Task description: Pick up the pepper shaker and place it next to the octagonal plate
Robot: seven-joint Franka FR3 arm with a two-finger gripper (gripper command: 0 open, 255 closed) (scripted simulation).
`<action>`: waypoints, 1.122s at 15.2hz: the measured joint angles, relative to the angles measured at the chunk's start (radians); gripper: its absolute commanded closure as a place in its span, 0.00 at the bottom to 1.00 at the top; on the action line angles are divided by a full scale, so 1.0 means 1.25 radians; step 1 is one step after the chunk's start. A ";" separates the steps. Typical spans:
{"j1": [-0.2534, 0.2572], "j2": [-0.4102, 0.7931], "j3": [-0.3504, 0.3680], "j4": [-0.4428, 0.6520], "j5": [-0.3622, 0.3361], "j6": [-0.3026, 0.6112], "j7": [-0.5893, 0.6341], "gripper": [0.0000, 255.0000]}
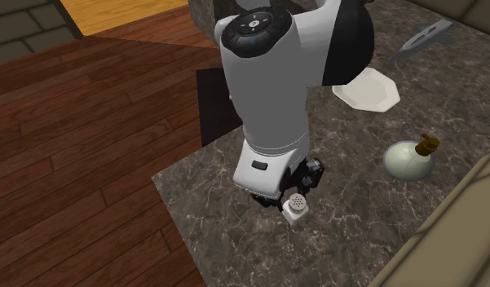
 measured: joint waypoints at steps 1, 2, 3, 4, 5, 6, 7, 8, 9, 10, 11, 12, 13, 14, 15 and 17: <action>0.008 -0.030 0.004 -0.039 -0.008 0.013 0.011 1.00; 0.015 -0.053 0.009 -0.067 -0.015 0.022 0.024 1.00; 0.022 -0.078 0.015 -0.100 -0.021 0.034 0.037 1.00; 0.028 -0.106 0.020 -0.131 -0.029 0.040 0.049 1.00; 0.033 -0.129 0.026 -0.155 -0.035 0.045 0.063 1.00; 0.040 -0.153 0.034 -0.186 -0.041 0.056 0.078 1.00; 0.044 -0.188 0.041 -0.225 -0.049 0.063 0.091 1.00; 0.048 -0.217 0.049 -0.255 -0.055 0.068 0.106 1.00; 0.053 -0.241 0.060 -0.282 -0.060 0.075 0.124 1.00; 0.056 -0.269 0.068 -0.309 -0.065 0.078 0.138 1.00; 0.061 -0.290 0.080 -0.335 -0.068 0.086 0.155 1.00; 0.066 -0.313 0.091 -0.358 -0.072 0.090 0.172 1.00; 0.068 -0.339 0.100 -0.382 -0.075 0.089 0.186 1.00; 0.072 -0.368 0.112 -0.413 -0.076 0.095 0.202 1.00; 0.075 -0.394 0.121 -0.436 -0.078 0.094 0.215 1.00; 0.082 -0.447 0.143 -0.485 -0.078 0.095 0.245 1.00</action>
